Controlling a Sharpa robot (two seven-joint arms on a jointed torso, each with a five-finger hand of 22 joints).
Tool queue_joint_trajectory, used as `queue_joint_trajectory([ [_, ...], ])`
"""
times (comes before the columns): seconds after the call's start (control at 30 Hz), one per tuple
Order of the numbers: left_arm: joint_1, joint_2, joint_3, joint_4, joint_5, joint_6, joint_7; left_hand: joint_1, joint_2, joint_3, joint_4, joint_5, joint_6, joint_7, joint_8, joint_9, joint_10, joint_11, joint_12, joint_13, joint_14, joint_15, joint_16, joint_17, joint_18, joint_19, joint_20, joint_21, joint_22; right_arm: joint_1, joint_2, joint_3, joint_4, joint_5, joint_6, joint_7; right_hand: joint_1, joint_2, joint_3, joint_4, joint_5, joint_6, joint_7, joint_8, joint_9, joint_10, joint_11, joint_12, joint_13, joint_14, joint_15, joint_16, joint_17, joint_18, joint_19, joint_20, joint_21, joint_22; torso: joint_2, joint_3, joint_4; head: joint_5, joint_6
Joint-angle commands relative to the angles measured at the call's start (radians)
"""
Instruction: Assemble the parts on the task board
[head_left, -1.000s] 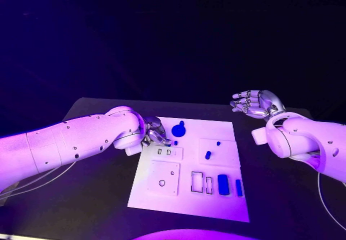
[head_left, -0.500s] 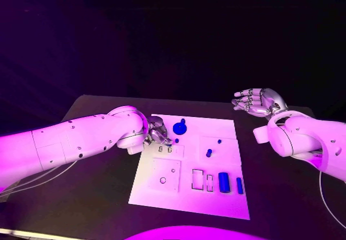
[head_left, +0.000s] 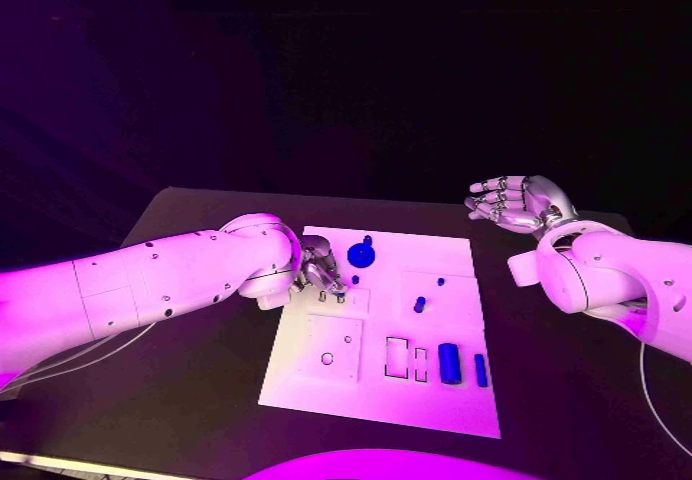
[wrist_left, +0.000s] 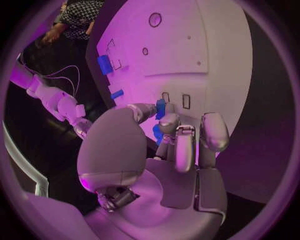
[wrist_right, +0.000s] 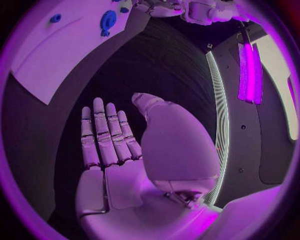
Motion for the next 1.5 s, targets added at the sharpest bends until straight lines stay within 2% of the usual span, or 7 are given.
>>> queue_joint_trajectory([
  [0.03,-0.004,0.004,0.0,-0.001,-0.024,0.023,-0.003,0.003,0.011,0.141,-0.139,-0.002,0.029,-0.024,0.0,0.156,0.009,0.0,0.006,0.001,0.09,-0.009,0.006,0.223,-0.012,0.007,-0.003,0.005,0.001,-0.002,0.001,0.0,0.002,-0.012,0.017,0.007,-0.007,0.0,-0.004,0.001,-0.001,0.0,0.088,-0.005,-0.001,0.0,0.005,-0.004,-0.002,0.003,0.002,-0.003,-0.002,0.011,0.0,0.0,0.001,-0.002,0.001,-0.0011,-0.0005,0.005,-0.001],
  [0.2,-0.008,0.007,0.0,-0.002,-0.033,0.031,-0.002,0.003,0.011,0.141,-0.139,-0.002,0.029,-0.024,0.0,0.157,0.011,0.0,0.007,0.003,0.09,-0.009,0.006,0.223,-0.012,0.007,-0.003,0.006,0.002,-0.003,0.001,0.0,0.002,-0.012,0.018,0.007,-0.007,0.0,-0.004,0.001,-0.001,0.0,0.088,-0.005,-0.001,0.0,0.005,-0.004,-0.002,0.003,0.002,-0.003,-0.002,0.011,0.0,0.0,0.001,-0.002,0.001,-0.0014,-0.0001,0.008,-0.001],
  [0.7,-0.011,0.009,0.0,-0.003,-0.041,0.053,-0.007,0.001,0.009,0.143,-0.142,-0.001,0.03,-0.025,0.0,0.158,0.012,-0.001,0.008,0.005,0.09,-0.009,0.006,0.224,-0.013,0.009,-0.003,0.007,0.004,-0.005,0.002,0.0,0.001,-0.011,0.022,0.003,-0.009,0.001,-0.005,0.001,0.0,-0.001,0.088,-0.005,-0.002,-0.001,0.005,-0.004,-0.002,0.002,0.003,-0.005,-0.004,0.011,0.001,0.0,0.001,-0.004,0.0,0.0,-0.0007,0.009,-0.01],
  [1.5,-0.011,0.01,0.0,-0.006,-0.061,0.075,-0.019,-0.002,0.005,0.15,-0.149,0.001,0.031,-0.026,0.001,0.16,0.016,-0.002,0.011,0.011,0.092,-0.01,0.008,0.229,-0.014,0.011,-0.004,0.008,0.008,-0.006,0.001,0.0,0.002,-0.011,0.023,0.001,-0.011,0.002,-0.006,0.002,0.0,-0.001,0.088,-0.005,-0.002,-0.002,0.006,-0.004,-0.002,0.003,0.003,-0.006,-0.005,0.011,0.002,0.0,0.002,-0.006,0.001,-0.0002,-0.0006,0.008,-0.009],
])
